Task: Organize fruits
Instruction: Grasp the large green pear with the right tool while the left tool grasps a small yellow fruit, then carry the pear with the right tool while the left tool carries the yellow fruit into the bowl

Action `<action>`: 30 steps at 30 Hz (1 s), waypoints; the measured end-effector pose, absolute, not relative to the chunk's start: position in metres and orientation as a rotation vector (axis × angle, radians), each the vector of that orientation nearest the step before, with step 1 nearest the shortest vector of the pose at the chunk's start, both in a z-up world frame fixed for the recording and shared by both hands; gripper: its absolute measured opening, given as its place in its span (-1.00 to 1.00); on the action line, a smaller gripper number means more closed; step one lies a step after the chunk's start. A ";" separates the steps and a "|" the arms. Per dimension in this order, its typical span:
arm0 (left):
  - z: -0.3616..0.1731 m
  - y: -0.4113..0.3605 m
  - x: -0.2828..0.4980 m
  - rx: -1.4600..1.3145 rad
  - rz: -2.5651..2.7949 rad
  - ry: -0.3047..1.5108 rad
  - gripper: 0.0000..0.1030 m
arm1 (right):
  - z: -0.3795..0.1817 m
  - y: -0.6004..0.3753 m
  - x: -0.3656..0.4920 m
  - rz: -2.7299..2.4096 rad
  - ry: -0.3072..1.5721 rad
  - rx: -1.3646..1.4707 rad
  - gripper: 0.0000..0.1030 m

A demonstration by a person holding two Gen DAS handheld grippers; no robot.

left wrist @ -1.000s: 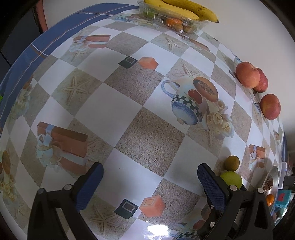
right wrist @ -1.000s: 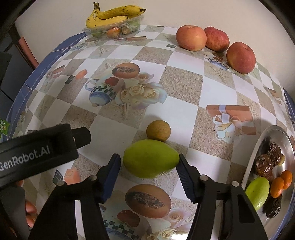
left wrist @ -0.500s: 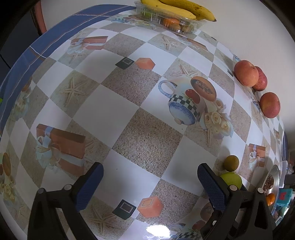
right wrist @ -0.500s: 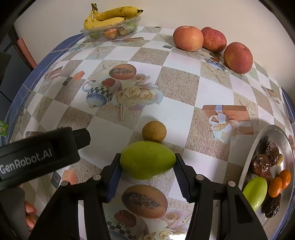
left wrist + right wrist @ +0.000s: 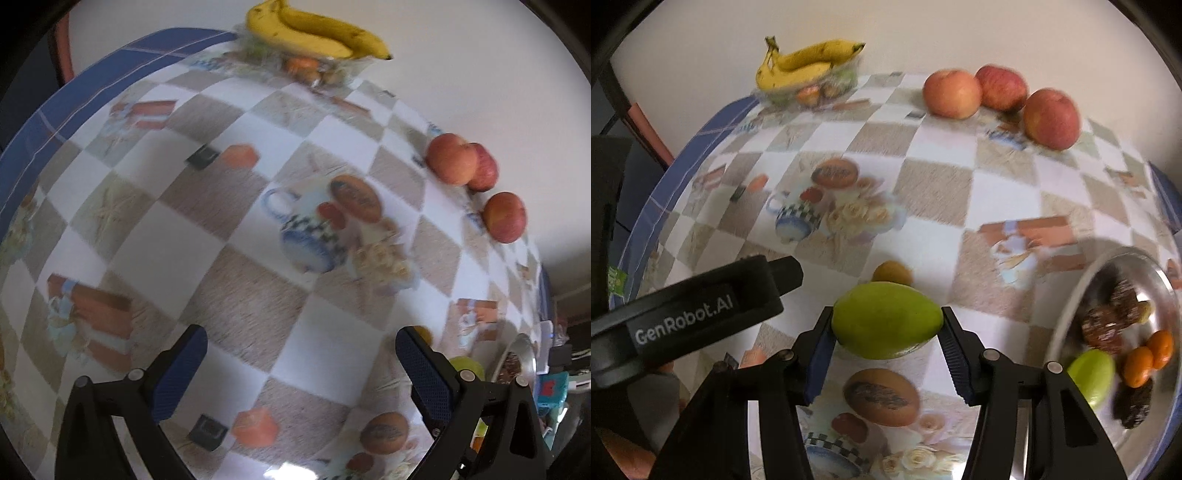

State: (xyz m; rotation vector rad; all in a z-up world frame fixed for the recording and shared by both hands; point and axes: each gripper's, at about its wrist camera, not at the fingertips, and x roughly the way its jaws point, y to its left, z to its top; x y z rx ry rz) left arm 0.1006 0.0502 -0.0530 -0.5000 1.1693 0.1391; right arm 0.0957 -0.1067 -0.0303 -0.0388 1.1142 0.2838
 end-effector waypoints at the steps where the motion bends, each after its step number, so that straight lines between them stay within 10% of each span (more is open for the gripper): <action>1: -0.052 0.048 0.103 -0.518 0.106 1.168 1.00 | -0.027 -0.110 0.096 0.277 1.107 -0.033 0.10; 9: -0.052 0.021 0.118 -0.585 -0.014 1.164 0.92 | -0.011 -0.146 0.096 0.212 1.083 0.031 0.10; 17: -0.051 -0.010 0.127 -0.568 -0.151 1.147 0.43 | -0.002 -0.190 0.100 0.145 1.072 0.148 0.10; 21: -0.054 -0.021 0.134 -0.529 -0.177 1.167 -0.18 | 0.000 -0.213 0.101 0.109 1.065 0.216 0.10; 30: -0.062 -0.024 0.131 -0.467 -0.128 1.202 -0.46 | -0.003 -0.241 0.104 0.063 1.073 0.296 0.10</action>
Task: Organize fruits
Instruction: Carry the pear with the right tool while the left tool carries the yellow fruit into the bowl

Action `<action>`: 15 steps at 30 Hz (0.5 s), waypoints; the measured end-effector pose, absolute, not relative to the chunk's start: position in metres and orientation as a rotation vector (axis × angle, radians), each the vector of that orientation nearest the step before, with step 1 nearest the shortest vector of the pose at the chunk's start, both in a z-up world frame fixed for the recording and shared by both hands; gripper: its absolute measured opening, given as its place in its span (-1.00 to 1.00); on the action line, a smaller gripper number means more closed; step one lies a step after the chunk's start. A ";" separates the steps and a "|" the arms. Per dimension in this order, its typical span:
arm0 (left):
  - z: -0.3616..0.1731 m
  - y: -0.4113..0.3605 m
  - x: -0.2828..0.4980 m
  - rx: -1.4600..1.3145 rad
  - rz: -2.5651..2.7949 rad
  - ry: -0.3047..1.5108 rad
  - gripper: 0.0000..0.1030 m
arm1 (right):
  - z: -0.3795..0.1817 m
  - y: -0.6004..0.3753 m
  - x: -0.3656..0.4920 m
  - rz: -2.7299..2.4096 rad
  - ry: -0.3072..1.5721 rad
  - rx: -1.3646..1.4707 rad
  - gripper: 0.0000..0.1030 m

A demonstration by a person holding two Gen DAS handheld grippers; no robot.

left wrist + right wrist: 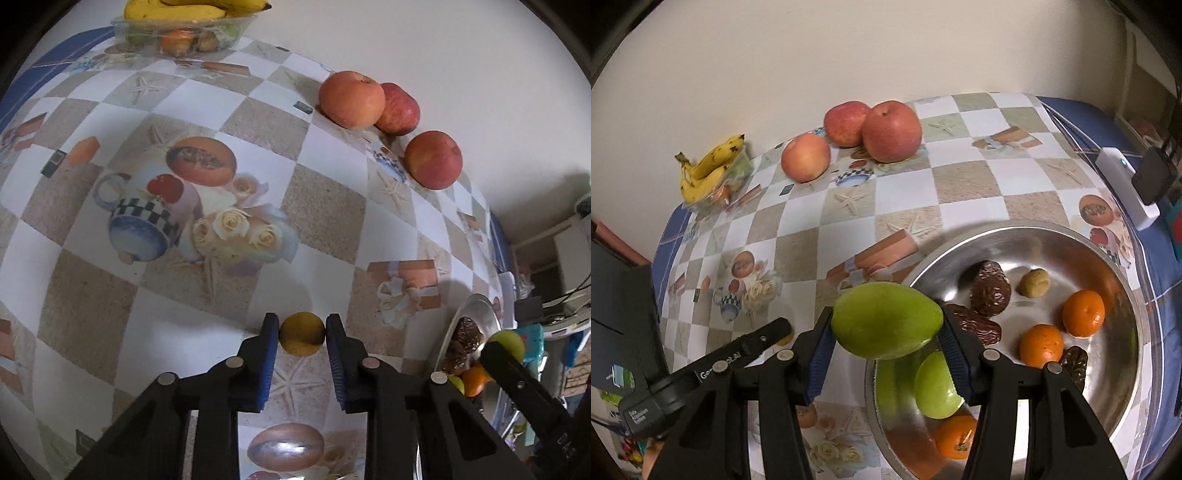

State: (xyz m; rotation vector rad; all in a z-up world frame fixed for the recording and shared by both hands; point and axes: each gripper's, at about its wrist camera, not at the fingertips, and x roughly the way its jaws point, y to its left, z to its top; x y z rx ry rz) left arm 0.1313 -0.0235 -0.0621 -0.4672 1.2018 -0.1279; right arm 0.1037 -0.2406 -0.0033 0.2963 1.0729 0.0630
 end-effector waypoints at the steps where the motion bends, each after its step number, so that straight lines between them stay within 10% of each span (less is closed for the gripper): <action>1: -0.061 -0.024 0.131 -0.462 -0.129 1.195 -0.46 | -0.003 -0.242 0.104 0.062 1.072 0.301 0.10; 15: -0.015 -0.091 0.114 -0.371 -0.402 1.116 -0.46 | -0.003 -0.309 0.094 -0.151 1.093 0.355 0.10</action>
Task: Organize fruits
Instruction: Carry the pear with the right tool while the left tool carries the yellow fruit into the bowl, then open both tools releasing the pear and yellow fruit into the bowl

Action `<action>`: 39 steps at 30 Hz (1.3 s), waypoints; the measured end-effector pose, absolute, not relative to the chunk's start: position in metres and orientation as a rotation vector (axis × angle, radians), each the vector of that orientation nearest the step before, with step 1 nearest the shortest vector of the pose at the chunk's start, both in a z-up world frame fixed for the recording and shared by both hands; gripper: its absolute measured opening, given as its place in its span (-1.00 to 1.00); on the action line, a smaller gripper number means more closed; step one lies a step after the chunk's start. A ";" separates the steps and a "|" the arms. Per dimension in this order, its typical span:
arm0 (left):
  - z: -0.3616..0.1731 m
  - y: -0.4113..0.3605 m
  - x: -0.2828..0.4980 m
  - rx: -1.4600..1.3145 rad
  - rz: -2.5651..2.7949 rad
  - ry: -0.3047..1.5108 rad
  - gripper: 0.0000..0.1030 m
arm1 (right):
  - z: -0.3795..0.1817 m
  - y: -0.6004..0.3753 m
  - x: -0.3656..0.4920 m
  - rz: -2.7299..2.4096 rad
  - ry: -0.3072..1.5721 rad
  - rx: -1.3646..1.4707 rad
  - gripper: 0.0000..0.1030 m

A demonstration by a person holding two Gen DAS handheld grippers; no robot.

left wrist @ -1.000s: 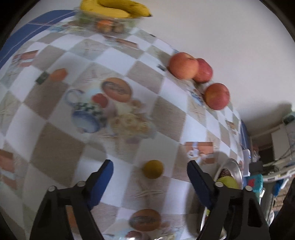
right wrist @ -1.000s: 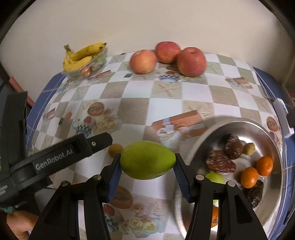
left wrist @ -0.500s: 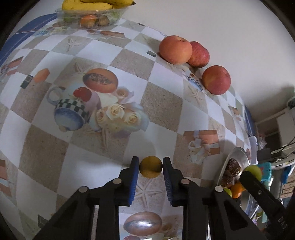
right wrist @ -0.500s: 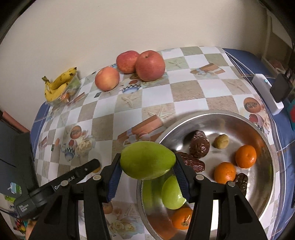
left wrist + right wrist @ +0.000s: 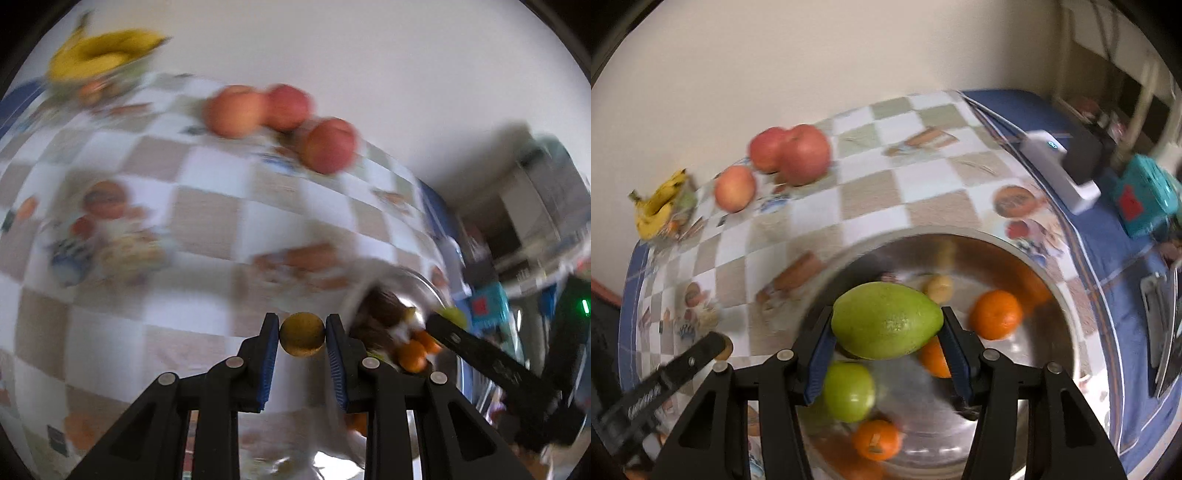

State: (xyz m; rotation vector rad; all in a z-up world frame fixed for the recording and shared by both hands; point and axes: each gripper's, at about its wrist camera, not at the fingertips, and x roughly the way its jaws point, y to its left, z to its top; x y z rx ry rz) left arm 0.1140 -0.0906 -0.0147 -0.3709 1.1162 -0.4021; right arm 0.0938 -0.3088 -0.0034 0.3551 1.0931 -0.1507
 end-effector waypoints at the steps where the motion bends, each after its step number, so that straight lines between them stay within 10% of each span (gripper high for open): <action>1: -0.013 -0.103 0.111 -0.335 -0.432 1.110 -0.46 | -0.005 -0.314 0.093 -0.159 1.101 0.370 0.10; 39: -0.031 -0.166 0.095 -0.094 -0.491 1.116 -0.41 | -0.027 -0.305 0.097 -0.152 1.173 0.312 0.12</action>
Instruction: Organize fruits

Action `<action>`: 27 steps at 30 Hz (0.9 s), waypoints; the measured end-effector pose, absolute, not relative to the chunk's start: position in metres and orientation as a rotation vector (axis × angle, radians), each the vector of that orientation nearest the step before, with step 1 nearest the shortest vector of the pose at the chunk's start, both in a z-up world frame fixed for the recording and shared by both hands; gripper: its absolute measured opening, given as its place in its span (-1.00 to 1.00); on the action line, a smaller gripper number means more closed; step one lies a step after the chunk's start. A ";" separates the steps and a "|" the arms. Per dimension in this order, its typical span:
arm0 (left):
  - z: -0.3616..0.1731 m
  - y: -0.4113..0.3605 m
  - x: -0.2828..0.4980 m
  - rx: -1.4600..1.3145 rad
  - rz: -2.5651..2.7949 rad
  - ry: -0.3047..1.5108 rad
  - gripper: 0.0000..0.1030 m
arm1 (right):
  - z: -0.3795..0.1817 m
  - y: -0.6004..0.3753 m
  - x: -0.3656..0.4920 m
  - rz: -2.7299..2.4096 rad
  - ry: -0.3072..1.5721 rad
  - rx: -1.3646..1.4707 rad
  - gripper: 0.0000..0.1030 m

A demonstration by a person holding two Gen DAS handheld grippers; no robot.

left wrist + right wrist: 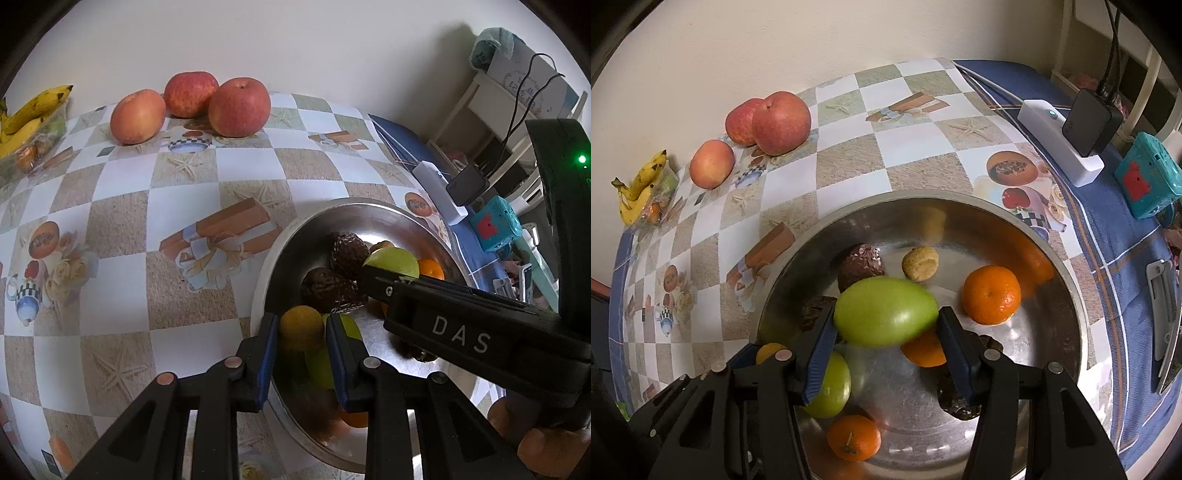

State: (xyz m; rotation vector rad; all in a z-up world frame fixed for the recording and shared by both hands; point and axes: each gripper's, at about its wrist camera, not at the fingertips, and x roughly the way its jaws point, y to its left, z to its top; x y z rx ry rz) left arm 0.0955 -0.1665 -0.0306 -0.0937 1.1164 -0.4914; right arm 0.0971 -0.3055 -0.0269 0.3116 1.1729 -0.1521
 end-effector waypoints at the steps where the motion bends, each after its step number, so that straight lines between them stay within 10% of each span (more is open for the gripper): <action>1: -0.030 -0.166 0.095 -0.097 -0.492 1.119 -0.40 | -0.027 -0.305 0.097 -0.151 1.173 0.310 0.12; 5: -0.026 -0.163 0.093 -0.108 -0.497 1.115 -0.30 | -0.026 -0.303 0.096 -0.144 1.171 0.311 0.13; 7: -0.024 -0.161 0.091 -0.110 -0.485 1.110 0.19 | -0.024 -0.302 0.095 -0.144 1.161 0.310 0.13; 12: -0.019 -0.143 0.084 -0.133 -0.437 1.124 0.29 | -0.014 -0.297 0.086 -0.142 1.129 0.310 0.13; 19: -0.018 -0.083 0.071 -0.130 -0.179 1.127 1.00 | -0.007 -0.280 0.065 -0.112 1.112 0.280 0.13; 21: -0.018 -0.062 0.066 -0.139 -0.104 1.128 1.00 | -0.007 -0.273 0.057 -0.096 1.110 0.263 0.54; 27: -0.010 -0.015 0.042 -0.165 -0.028 1.122 1.00 | -0.006 -0.251 0.032 -0.065 1.087 0.198 0.90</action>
